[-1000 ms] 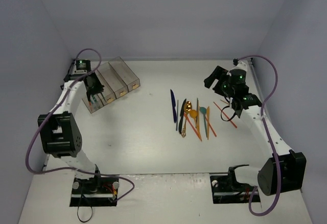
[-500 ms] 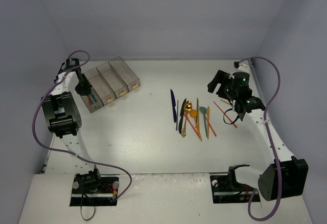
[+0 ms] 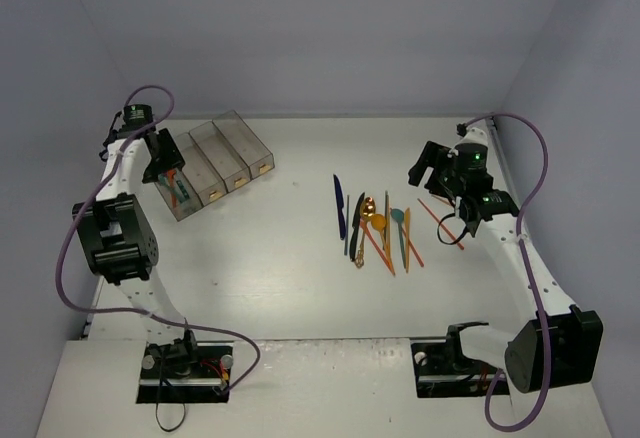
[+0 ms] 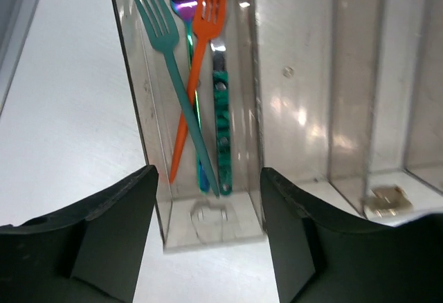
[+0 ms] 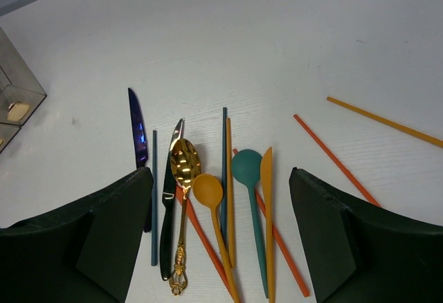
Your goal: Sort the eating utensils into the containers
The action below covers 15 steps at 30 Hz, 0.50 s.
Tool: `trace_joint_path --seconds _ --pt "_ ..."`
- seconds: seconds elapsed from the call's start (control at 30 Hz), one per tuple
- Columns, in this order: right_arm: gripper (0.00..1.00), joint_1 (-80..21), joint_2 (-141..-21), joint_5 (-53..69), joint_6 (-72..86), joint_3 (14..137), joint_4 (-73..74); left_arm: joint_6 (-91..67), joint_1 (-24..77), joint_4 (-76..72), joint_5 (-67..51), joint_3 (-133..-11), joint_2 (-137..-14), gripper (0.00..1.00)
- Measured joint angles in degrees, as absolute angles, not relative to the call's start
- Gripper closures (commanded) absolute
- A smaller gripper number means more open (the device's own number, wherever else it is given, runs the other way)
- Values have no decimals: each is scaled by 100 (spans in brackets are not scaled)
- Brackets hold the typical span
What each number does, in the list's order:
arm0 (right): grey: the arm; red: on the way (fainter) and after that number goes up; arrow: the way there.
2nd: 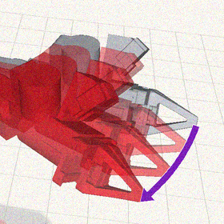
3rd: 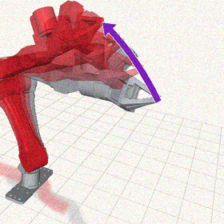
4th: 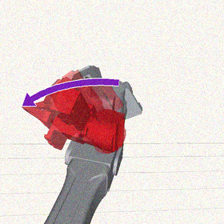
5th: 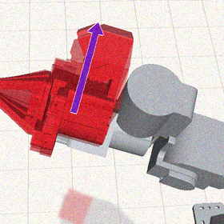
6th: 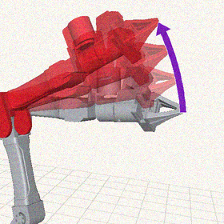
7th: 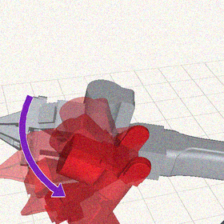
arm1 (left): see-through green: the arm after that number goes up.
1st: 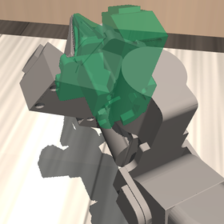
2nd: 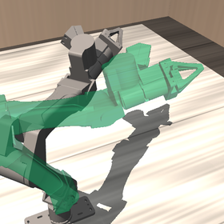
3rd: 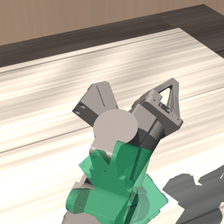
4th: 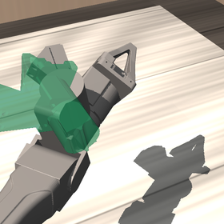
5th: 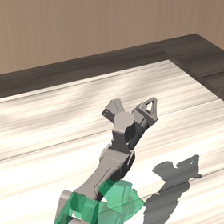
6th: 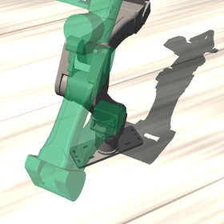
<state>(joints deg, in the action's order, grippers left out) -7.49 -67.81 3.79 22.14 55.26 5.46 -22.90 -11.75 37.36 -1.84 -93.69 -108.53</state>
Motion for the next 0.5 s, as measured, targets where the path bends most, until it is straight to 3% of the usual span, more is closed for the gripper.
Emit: trace_joint_path --seconds 0.5 --pt "30 -676 -7284 -42 2272 5029 884 -2257 1549 3678 -200 -7857 -8223 40"
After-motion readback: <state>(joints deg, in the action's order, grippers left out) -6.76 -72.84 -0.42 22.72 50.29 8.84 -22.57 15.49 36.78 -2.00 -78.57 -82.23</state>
